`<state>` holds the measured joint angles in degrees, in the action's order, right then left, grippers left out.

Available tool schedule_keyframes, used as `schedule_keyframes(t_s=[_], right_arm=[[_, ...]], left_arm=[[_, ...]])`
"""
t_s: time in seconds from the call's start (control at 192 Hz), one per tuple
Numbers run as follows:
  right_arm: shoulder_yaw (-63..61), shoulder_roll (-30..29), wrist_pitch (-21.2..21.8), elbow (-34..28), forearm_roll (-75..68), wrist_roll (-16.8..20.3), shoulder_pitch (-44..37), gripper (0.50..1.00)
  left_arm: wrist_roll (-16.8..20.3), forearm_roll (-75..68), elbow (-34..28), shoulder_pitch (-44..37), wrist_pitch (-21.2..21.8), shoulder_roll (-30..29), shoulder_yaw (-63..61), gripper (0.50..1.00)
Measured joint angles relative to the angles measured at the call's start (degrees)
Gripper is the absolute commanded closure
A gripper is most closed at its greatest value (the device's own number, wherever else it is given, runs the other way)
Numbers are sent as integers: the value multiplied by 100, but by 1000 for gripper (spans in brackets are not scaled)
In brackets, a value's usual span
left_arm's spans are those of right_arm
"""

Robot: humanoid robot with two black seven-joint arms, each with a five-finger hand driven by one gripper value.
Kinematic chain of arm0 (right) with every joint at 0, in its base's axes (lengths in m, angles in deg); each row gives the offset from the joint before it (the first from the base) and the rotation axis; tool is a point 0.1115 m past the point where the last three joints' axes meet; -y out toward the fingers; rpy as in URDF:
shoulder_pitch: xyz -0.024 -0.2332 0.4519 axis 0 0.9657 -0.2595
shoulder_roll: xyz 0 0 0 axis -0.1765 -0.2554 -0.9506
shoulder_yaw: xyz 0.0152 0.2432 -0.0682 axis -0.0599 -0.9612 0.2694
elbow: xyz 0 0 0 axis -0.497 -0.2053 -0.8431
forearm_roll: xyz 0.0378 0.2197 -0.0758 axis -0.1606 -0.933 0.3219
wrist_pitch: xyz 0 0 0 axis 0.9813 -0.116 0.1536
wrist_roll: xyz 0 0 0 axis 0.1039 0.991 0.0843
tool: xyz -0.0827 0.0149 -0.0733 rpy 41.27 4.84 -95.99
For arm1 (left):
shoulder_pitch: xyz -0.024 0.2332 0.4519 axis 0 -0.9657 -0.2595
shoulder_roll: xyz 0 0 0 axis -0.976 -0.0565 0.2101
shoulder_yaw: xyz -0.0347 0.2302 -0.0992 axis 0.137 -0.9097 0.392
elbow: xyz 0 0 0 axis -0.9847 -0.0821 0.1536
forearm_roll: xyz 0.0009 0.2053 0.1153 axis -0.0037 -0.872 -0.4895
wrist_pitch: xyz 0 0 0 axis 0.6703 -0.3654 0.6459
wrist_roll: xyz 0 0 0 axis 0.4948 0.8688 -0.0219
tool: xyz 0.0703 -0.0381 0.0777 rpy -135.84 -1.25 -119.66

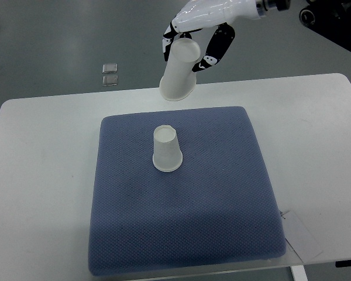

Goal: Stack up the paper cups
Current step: 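Lift the cup with the right hand and carry it over the pad, then lower the held cup onto the upside-down cup on the pad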

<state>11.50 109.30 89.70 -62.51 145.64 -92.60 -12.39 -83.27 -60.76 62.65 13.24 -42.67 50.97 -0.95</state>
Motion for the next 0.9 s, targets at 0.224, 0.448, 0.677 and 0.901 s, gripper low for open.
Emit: schedule_keyframes(t_s=[0.224,0.448,0.677,0.901], right_arm=[[28,-779,140,-1,-45,29,-79,1000],[254,-1070,106,-1,6,99,162,1000],[489,-1088,35,74,100,100,318,1000],[509,-1034,24,268,154,94,338,1000]], left_arm=[[0,0,0,1,0,0,0,500],[0,0,0,1,0,0,0,500],[0,0,0,-3,0,0,0,500],[0,0,0,2,0,0,0,500]])
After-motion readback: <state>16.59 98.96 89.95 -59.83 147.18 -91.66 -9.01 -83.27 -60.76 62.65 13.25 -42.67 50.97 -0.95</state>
